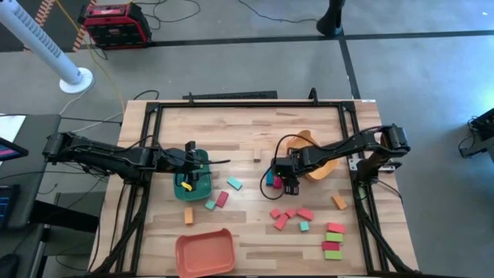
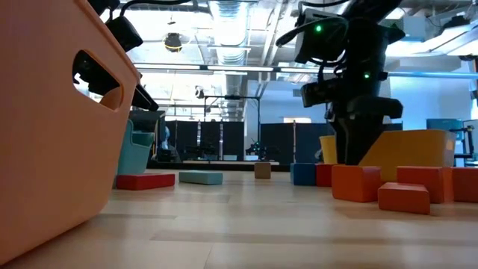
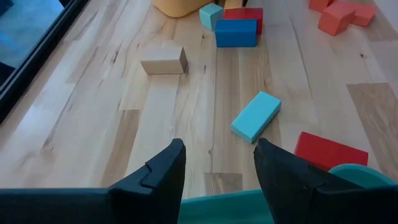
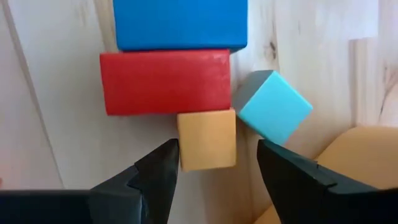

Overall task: Sort blocks by size
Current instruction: Put the yellow cube block into the yellow bin

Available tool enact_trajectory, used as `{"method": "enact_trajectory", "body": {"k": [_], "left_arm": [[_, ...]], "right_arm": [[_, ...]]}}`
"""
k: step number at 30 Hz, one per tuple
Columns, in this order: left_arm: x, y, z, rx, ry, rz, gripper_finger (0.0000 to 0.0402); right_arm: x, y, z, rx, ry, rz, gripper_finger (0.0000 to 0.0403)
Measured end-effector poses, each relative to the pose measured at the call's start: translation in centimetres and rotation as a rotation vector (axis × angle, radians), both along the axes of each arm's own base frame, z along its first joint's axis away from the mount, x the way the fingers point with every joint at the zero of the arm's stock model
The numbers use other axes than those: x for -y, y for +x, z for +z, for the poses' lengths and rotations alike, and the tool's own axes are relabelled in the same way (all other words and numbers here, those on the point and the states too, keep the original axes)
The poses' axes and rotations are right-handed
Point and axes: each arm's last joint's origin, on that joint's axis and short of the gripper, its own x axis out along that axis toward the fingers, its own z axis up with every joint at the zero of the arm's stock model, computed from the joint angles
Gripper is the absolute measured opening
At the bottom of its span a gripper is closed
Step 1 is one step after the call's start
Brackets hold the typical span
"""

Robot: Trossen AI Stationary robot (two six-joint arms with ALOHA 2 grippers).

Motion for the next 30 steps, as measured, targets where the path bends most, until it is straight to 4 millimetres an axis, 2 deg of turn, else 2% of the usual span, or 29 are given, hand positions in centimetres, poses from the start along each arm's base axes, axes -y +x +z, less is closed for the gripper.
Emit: {"method": "enact_trajectory", "body": {"k": [5, 11, 14, 18, 22, 27, 30], "left_arm": [[0.0, 0.0, 0.0, -0.001, 0.004, -0.002, 0.0181], [0.0, 0.0, 0.0, -0.003, 0.004, -0.001, 0.0181], [0.0, 0.0, 0.0, -0.004, 0.004, -0.001, 0.0181], [0.0, 0.0, 0.0, -0.002, 0.005, -0.001, 0.0181], [0.0, 0.0, 0.0, -0.003, 0.01, -0.004, 0.0181], [0.0, 0.0, 0.0, -0.004, 0.009, -0.005, 0.0181], [0.0, 0.0, 0.0, -0.005, 0.01, -0.004, 0.0181]], "right_arm": [[0.0, 0.7, -0.4, 0.037, 0.002, 0.005, 0.025], [-0.2, 1.4, -3.2, -0.064, 0.018, 0.017, 0.0233], [-0.6, 1.9, -3.5, -0.091, 0.018, 0.032, 0.022], [-1.1, 2.4, -2.4, -0.072, 0.006, 0.074, 0.0192], [-1.1, 3.0, -0.1, -0.016, 0.003, 0.075, 0.0164], [-1.2, 2.8, 2.4, 0.027, -0.001, 0.078, 0.016], [-1.3, 2.4, 4.7, 0.064, -0.032, 0.068, 0.0165]]}}
